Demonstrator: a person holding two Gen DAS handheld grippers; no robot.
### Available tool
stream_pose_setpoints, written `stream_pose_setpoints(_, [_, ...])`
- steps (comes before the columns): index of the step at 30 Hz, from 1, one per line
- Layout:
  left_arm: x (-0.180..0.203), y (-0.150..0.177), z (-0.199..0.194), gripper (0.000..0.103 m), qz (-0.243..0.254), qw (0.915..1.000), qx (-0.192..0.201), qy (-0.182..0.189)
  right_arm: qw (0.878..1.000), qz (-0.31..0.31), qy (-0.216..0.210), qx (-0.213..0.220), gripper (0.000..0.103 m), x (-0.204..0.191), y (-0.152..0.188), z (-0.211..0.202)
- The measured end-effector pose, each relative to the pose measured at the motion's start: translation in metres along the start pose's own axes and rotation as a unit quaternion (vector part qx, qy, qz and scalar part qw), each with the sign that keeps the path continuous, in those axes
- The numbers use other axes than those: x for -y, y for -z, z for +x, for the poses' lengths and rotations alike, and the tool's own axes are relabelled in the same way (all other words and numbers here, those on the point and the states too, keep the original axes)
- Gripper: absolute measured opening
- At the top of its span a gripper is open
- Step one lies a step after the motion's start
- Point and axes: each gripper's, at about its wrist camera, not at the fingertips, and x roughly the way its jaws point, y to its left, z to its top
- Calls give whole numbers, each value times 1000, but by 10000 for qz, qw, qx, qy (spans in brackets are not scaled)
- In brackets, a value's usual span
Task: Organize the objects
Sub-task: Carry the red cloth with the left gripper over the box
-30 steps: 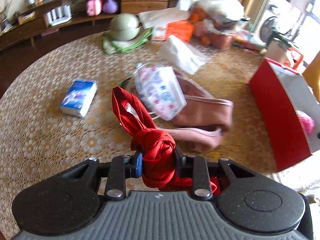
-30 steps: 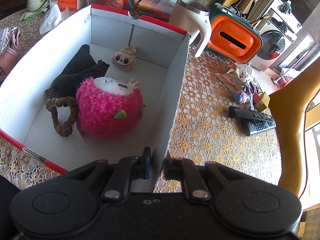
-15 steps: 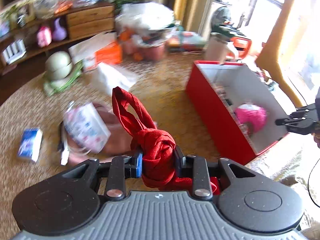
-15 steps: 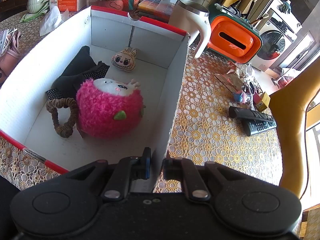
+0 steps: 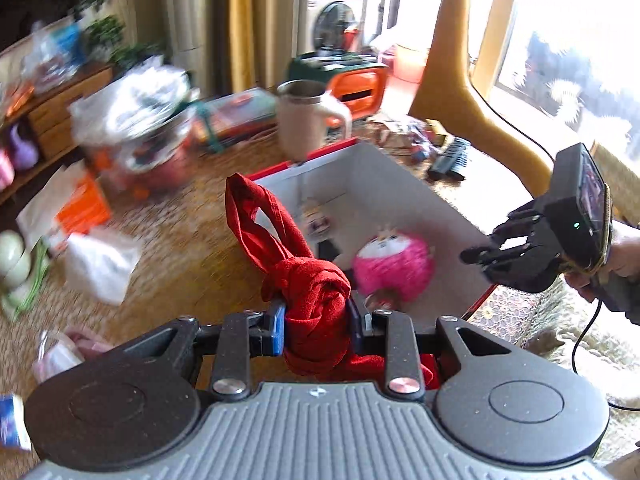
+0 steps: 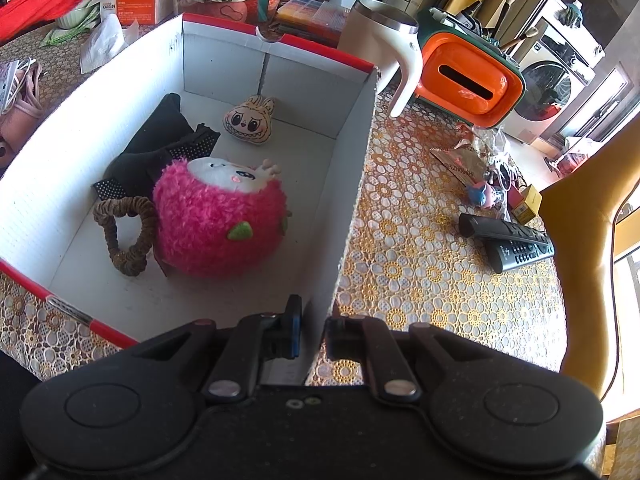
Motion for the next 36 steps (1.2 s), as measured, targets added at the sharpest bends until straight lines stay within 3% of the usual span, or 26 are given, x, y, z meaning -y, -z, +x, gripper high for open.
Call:
stream_pose_setpoints(13, [54,-39,68,28,585,9978,-301,62,10000,10,-30,20,10,2,2,1])
stream_pose_setpoints(22, [62,-42,116,28,888,9923,-816,-299,10000,7,-36,23,10,2,2,1])
stream_pose_setpoints(36, [68,-32,156,28,1071,9841,-1363,-377,10000,26,-46,35,10,2,2,1])
